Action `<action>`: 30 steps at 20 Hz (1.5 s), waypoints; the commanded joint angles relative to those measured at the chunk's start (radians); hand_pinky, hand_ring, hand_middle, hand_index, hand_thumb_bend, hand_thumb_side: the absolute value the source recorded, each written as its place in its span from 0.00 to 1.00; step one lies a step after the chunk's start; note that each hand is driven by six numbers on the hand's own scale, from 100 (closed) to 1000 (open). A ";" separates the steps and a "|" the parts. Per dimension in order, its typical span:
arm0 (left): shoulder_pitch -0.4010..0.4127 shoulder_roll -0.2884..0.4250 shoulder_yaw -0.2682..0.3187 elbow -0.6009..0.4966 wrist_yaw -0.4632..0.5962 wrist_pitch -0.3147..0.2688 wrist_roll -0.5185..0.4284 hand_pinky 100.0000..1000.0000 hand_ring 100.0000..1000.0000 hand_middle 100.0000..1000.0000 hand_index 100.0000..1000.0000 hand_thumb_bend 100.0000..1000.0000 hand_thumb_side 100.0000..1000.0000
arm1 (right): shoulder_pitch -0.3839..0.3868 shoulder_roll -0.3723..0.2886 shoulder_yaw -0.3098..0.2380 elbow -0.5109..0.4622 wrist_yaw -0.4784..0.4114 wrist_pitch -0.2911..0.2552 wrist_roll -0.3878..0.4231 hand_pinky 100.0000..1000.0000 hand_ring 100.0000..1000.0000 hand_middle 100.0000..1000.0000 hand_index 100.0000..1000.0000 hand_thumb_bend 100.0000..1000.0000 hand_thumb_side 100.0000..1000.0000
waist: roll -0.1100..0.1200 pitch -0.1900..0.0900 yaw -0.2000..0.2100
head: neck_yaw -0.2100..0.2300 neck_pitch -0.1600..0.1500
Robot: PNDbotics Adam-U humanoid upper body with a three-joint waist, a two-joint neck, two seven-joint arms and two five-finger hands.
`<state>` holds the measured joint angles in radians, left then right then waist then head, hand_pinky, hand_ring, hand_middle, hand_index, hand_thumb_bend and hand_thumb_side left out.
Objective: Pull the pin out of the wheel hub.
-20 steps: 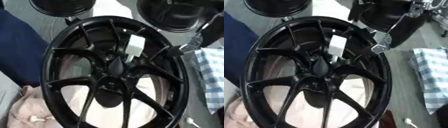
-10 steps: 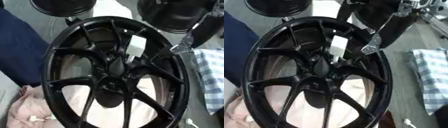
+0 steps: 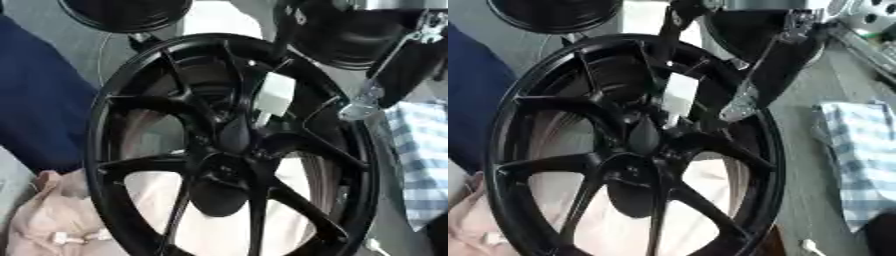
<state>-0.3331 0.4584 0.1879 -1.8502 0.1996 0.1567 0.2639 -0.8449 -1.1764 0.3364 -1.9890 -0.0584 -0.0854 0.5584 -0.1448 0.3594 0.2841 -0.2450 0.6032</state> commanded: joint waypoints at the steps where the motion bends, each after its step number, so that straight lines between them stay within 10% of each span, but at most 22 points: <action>1: -0.017 0.038 0.003 -0.017 -0.005 0.002 -0.001 0.69 0.54 0.41 0.62 0.02 0.70 | -0.029 -0.017 -0.016 -0.011 0.020 -0.039 -0.010 0.84 0.76 0.63 0.74 0.58 0.07 | -0.001 -0.008 0.005 | -0.008 -0.023; 9: -0.023 0.043 0.006 -0.019 -0.005 0.006 0.001 0.69 0.54 0.41 0.62 0.05 0.71 | -0.006 -0.021 -0.016 -0.011 0.090 -0.117 -0.079 0.83 0.74 0.61 0.73 0.57 0.10 | -0.012 0.016 0.015 | -0.014 -0.029; 30: -0.024 0.039 0.005 -0.019 -0.007 0.017 -0.005 0.69 0.54 0.41 0.62 0.04 0.72 | 0.062 -0.029 0.012 0.050 0.061 0.194 -0.242 0.77 0.70 0.56 0.72 0.64 0.20 | -0.016 0.024 0.024 | -0.008 -0.003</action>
<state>-0.3450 0.4672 0.1879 -1.8505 0.1972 0.1701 0.2587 -0.7743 -1.1748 0.3558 -1.9449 0.0099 0.0880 0.3215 -0.1684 0.4016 0.3078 -0.2561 0.5974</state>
